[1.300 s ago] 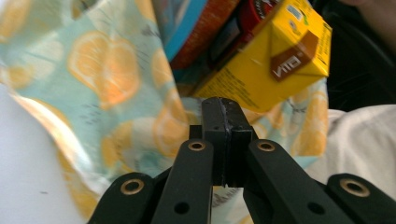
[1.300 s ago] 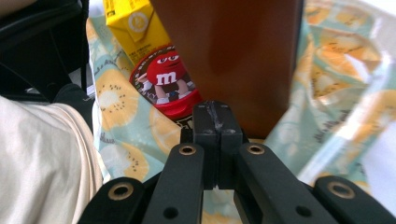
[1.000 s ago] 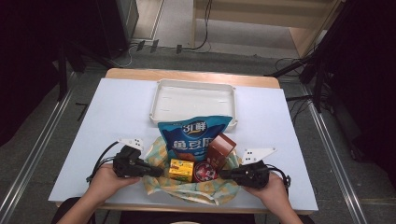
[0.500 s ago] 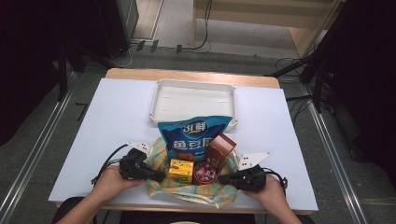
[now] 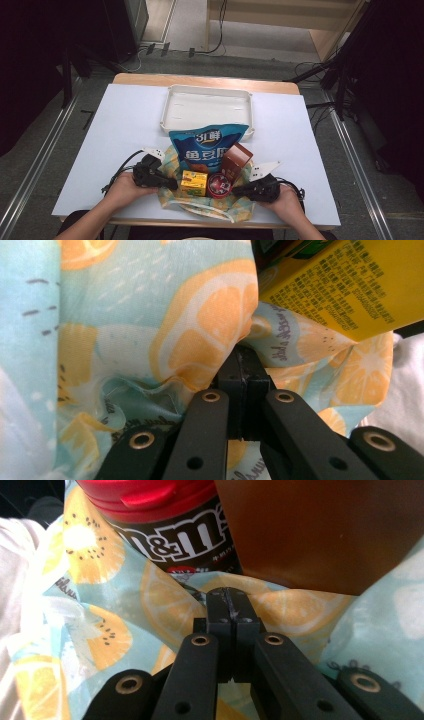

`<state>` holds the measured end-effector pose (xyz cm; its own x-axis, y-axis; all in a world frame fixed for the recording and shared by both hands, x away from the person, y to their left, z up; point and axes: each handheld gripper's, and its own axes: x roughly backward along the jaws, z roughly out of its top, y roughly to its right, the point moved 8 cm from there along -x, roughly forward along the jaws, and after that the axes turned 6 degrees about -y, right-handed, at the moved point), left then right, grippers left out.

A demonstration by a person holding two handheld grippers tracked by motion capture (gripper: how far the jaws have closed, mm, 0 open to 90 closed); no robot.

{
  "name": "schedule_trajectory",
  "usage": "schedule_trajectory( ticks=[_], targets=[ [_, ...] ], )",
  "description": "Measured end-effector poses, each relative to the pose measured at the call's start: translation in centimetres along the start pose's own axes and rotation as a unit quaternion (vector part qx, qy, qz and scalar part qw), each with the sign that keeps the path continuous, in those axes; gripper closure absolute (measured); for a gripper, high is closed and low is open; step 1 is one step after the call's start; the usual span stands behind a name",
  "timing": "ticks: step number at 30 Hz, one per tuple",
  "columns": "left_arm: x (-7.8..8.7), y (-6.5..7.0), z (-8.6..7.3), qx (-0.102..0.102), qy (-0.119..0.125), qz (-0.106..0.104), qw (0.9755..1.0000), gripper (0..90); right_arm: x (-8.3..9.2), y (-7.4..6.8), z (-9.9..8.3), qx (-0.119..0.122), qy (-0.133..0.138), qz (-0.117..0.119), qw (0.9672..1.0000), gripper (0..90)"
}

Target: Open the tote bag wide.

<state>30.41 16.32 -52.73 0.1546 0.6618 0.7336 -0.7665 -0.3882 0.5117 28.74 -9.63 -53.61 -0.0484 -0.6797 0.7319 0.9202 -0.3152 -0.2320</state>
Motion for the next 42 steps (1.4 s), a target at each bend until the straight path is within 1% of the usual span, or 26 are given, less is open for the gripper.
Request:
schedule_trajectory(
  ticks=[3, 5, 6, 7, 8, 9, 11, 13, 15, 17, 18, 19, 21, 23, 25, 26, 27, 28, 31, 33, 34, 36, 37, 39, 41, 42],
  targets=[
    [0.2, -0.2, 0.0, -0.001, 0.000, 0.004, 1.0000, 90.0, 0.0, 0.3, 0.0, 0.007, 0.005, -0.001, 1.0000, 90.0],
    [0.4, -0.3, 0.0, -0.004, -0.003, 0.013, 0.9999, 90.0, 0.2, 0.7, 0.0, -0.004, 0.005, -0.007, 1.0000, 90.0],
    [0.5, -0.5, 0.0, -0.007, -0.002, 0.021, 0.9998, 90.0, 0.3, 0.9, 0.0, -0.010, 0.004, -0.010, 0.9999, 90.0],
    [0.6, -0.5, 0.0, -0.006, -0.001, 0.021, 0.9998, 90.0, 0.3, 1.0, 0.0, -0.014, 0.004, -0.010, 0.9998, 90.0],
    [0.6, -0.7, 0.0, -0.001, 0.001, 0.019, 0.9998, 90.0, 0.3, 1.0, -0.1, -0.010, 0.003, -0.013, 0.9999, 90.0],
    [0.7, -0.7, 0.0, -0.002, 0.000, 0.019, 0.9998, 90.0, 0.4, 1.0, -0.1, -0.007, 0.004, -0.018, 0.9998, 90.0],
    [0.8, -0.8, 0.0, -0.002, 0.004, 0.023, 0.9997, 90.0, 0.5, 1.2, -0.1, -0.007, 0.002, -0.021, 0.9997, 90.0],
    [0.9, -1.0, 0.0, 0.001, 0.007, 0.023, 0.9997, 90.0, 0.7, 1.4, -0.3, -0.015, 0.003, -0.025, 0.9996, 90.0],
    [1.2, -1.3, -0.1, 0.006, 0.010, 0.030, 0.9995, 90.0, 0.8, 1.7, -0.4, -0.021, 0.006, -0.028, 0.9994, 90.0],
    [1.4, -1.5, -0.1, 0.011, 0.014, 0.032, 0.9993, 90.0, 0.9, 1.7, -0.5, -0.028, 0.005, -0.027, 0.9992, 90.0],
    [1.4, -1.5, -0.1, 0.011, 0.013, 0.035, 0.9992, 90.0, 0.9, 1.7, -0.5, -0.026, 0.004, -0.030, 0.9992, 90.0],
    [1.4, -1.4, -0.1, 0.007, 0.011, 0.034, 0.9993, 90.0, 0.9, 1.6, -0.5, -0.026, 0.003, -0.028, 0.9993, 90.0],
    [1.4, -1.2, -0.1, 0.006, 0.007, 0.032, 0.9995, 90.0, 1.0, 1.5, -0.4, -0.029, 0.000, -0.022, 0.9993, 90.0],
    [1.7, -1.1, 0.0, 0.006, 0.013, 0.029, 0.9995, 90.0, 1.2, 1.3, -0.3, -0.028, 0.006, -0.018, 0.9994, 90.0],
    [2.1, -0.8, 0.2, 0.005, 0.027, 0.024, 0.9993, 90.0, 1.5, 1.1, -0.1, -0.026, 0.010, -0.015, 0.9995, 90.0],
    [2.2, -0.7, 0.2, 0.001, 0.027, 0.026, 0.9993, 89.9, 1.7, 0.9, 0.1, -0.022, 0.018, -0.015, 0.9995, 90.0],
    [2.4, -0.6, 0.2, -0.009, 0.024, 0.031, 0.9992, 89.9, 1.7, 0.9, 0.1, -0.022, 0.018, -0.015, 0.9995, 90.0],
    [2.6, -0.4, 0.3, -0.020, 0.026, 0.040, 0.9987, 89.0, 1.8, 0.8, 0.1, -0.023, 0.017, -0.013, 0.9995, 90.0],
    [3.0, 0.0, 0.4, -0.021, 0.036, 0.038, 0.9984, 86.4, 2.3, 0.5, 0.3, -0.018, 0.025, -0.013, 0.9994, 88.7],
    [3.3, 0.0, 0.4, -0.026, 0.038, 0.044, 0.9980, 85.1, 2.6, 0.4, 0.5, -0.015, 0.031, -0.016, 0.9993, 87.3],
    [3.6, 0.1, 0.5, -0.025, 0.043, 0.043, 0.9978, 83.8, 2.8, 0.4, 0.5, -0.015, 0.034, -0.016, 0.9992, 87.0],
    [4.2, 0.2, 0.6, -0.027, 0.055, 0.048, 0.9970, 81.6, 3.3, 0.4, 0.7, -0.031, 0.036, -0.012, 0.9988, 84.7],
    [4.5, 0.3, 0.6, -0.028, 0.062, 0.048, 0.9965, 79.7, 3.5, 0.4, 0.8, -0.043, 0.036, -0.009, 0.9984, 84.3],
    [5.1, 0.4, 0.7, -0.028, 0.074, 0.048, 0.9957, 76.6, 4.1, 0.5, 0.9, -0.053, 0.039, -0.011, 0.9977, 82.9],
    [5.6, 0.4, 0.6, -0.029, 0.076, 0.056, 0.9951, 74.1, 4.6, 0.7, 0.9, -0.055, 0.047, -0.014, 0.9973, 80.5],
    [5.7, 0.4, 0.6, -0.029, 0.077, 0.057, 0.9950, 73.5, 4.8, 0.8, 1.0, -0.056, 0.052, -0.018, 0.9969, 80.0]
  ],
)
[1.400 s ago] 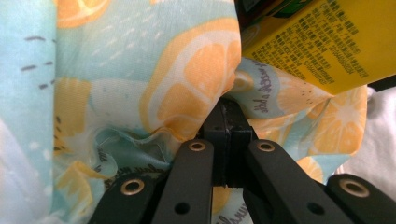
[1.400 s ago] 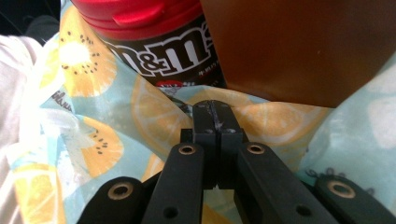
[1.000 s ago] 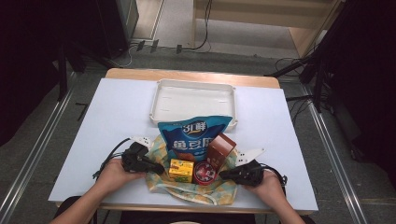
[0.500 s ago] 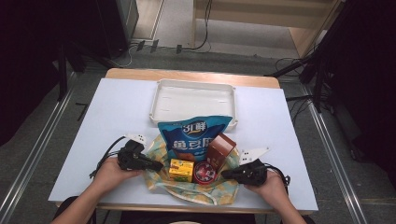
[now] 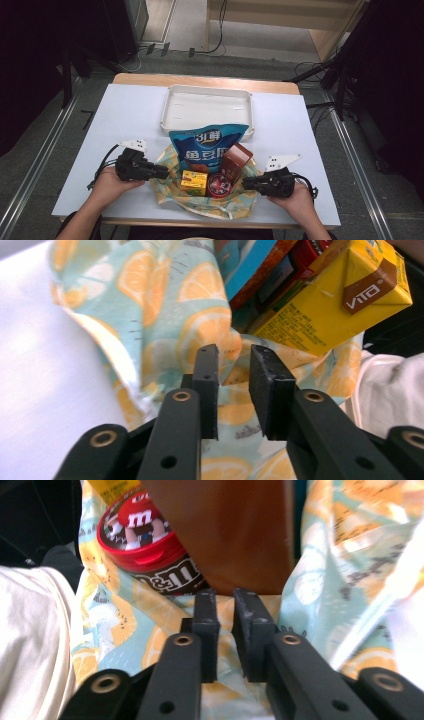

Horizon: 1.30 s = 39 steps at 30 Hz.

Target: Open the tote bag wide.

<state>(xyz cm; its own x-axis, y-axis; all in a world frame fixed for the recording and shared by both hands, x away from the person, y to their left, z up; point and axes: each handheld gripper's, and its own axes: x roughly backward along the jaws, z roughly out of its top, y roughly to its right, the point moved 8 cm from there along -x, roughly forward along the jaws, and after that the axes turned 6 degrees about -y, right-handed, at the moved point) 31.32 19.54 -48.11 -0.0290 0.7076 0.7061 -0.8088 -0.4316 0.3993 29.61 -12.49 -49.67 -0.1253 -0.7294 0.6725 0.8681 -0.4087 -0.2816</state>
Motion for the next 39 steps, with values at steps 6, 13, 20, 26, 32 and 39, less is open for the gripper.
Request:
schedule_trajectory(
  ticks=[6, 13, 20, 26, 32, 39],
  targets=[
    [0.6, 0.0, 0.3, 0.003, 0.008, 0.008, 0.9999, 62.5, 1.3, 0.5, 0.3, -0.005, 0.020, -0.012, 0.9997, 73.1],
    [0.9, 0.0, 1.4, -0.008, 0.010, 0.009, 0.9999, 47.4, 3.0, 1.9, 1.0, -0.024, 0.058, -0.041, 0.9972, 63.4],
    [2.0, -0.4, 3.1, -0.011, 0.019, 0.012, 0.9997, 44.4, 3.5, 4.2, 1.7, -0.052, 0.064, -0.075, 0.9938, 58.1],
    [2.7, -0.6, 4.6, -0.022, 0.021, 0.005, 0.9995, 41.2, 3.3, 4.9, 2.9, -0.057, 0.064, -0.086, 0.9926, 54.4],
    [3.3, -1.2, 6.3, -0.017, 0.035, -0.007, 0.9992, 40.1, 3.5, 6.3, 4.2, -0.078, 0.068, -0.105, 0.9891, 50.7],
    [3.7, -2.5, 7.2, 0.003, 0.054, 0.004, 0.9985, 40.8, 3.0, 8.0, 4.4, -0.103, 0.060, -0.112, 0.9866, 50.3]
  ],
)
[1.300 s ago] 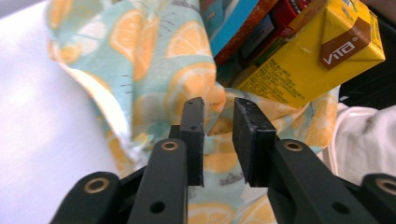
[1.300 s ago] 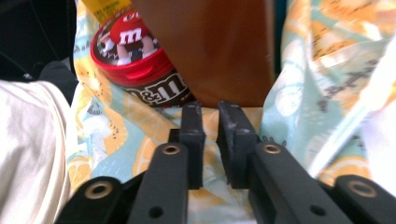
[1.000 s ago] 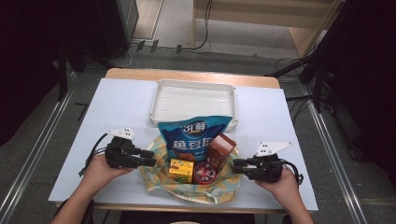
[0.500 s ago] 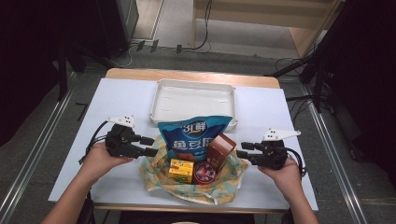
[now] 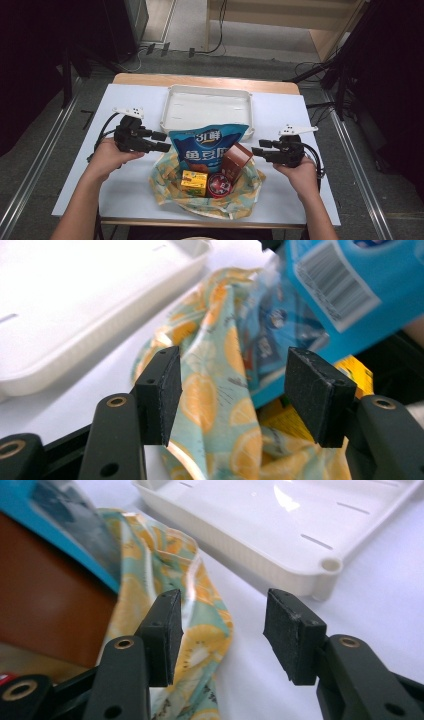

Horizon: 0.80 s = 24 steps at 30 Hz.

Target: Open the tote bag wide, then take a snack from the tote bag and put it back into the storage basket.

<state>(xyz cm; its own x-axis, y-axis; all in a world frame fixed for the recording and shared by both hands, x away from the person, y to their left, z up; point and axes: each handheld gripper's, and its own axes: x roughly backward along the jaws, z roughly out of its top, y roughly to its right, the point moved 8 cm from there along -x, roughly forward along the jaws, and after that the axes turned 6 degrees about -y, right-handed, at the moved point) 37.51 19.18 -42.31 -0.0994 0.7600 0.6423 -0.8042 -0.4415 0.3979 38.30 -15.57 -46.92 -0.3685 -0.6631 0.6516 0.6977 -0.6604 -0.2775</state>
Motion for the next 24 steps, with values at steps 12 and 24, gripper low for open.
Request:
schedule_trajectory(
  ticks=[12, 24],
  targets=[
    [0.9, 1.0, 0.3, -0.018, 0.012, 0.049, 0.9985, 41.5, -0.3, 0.6, -0.8, -0.009, 0.004, -0.014, 0.9998, 48.5],
    [2.3, 4.9, 1.9, -0.060, 0.030, 0.053, 0.9964, 41.5, -0.7, 0.8, -1.6, -0.006, -0.013, -0.025, 0.9996, 48.4]
  ],
)
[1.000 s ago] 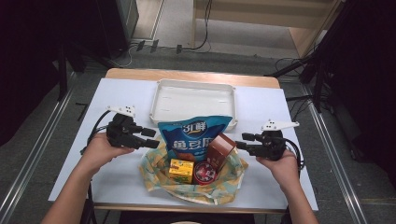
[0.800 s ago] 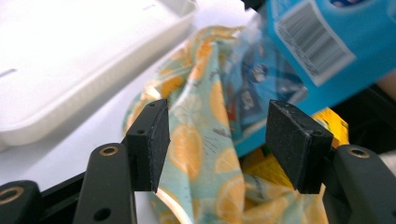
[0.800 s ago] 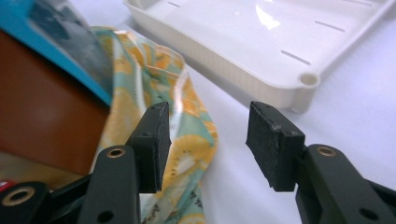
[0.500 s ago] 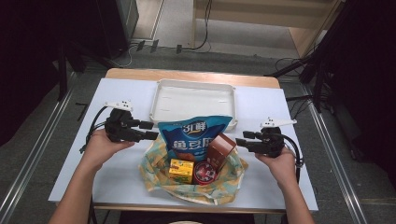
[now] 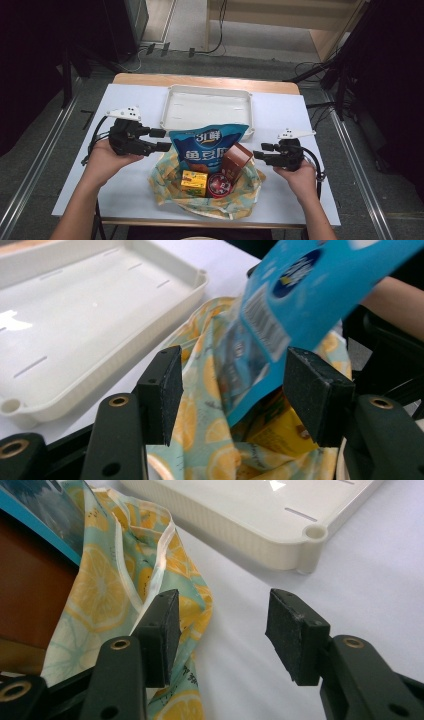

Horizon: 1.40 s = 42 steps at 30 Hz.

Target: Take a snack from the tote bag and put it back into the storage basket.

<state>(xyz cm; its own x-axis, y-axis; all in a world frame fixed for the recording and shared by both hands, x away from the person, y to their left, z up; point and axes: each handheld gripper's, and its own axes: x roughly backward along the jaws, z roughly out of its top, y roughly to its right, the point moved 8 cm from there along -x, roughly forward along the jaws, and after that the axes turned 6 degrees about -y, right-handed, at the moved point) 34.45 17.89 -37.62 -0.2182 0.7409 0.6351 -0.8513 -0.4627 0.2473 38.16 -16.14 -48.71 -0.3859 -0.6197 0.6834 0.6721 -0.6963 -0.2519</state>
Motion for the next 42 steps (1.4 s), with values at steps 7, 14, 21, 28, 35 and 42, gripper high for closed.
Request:
schedule_trajectory(
  ticks=[7, 14, 21, 28, 35, 42],
  targets=[
    [1.1, 2.0, 0.7, -0.017, 0.000, -0.016, 0.9997, 41.6, -0.1, 0.3, 0.0, 0.001, 0.001, -0.001, 1.0000, 48.5],
    [1.2, 3.1, 2.2, -0.022, -0.003, -0.018, 0.9996, 41.9, 0.0, 0.4, -0.1, -0.001, -0.002, -0.006, 1.0000, 48.4],
    [0.7, 3.6, 3.6, -0.027, -0.012, -0.021, 0.9993, 43.3, 0.2, 0.5, -0.2, 0.003, -0.001, -0.012, 0.9999, 48.5],
    [-0.5, 3.5, 4.4, -0.033, -0.024, -0.020, 0.9990, 44.5, 0.2, 0.5, -0.2, 0.001, 0.001, -0.012, 0.9999, 48.4],
    [-1.5, 3.5, 5.3, -0.041, -0.033, -0.018, 0.9984, 46.4, 0.1, 0.5, -0.2, 0.002, 0.002, -0.013, 0.9999, 48.4],
    [-3.0, 3.2, 5.3, -0.042, -0.044, -0.031, 0.9977, 53.9, 0.2, 0.5, -0.2, 0.003, 0.002, -0.013, 0.9999, 48.4]
  ],
)
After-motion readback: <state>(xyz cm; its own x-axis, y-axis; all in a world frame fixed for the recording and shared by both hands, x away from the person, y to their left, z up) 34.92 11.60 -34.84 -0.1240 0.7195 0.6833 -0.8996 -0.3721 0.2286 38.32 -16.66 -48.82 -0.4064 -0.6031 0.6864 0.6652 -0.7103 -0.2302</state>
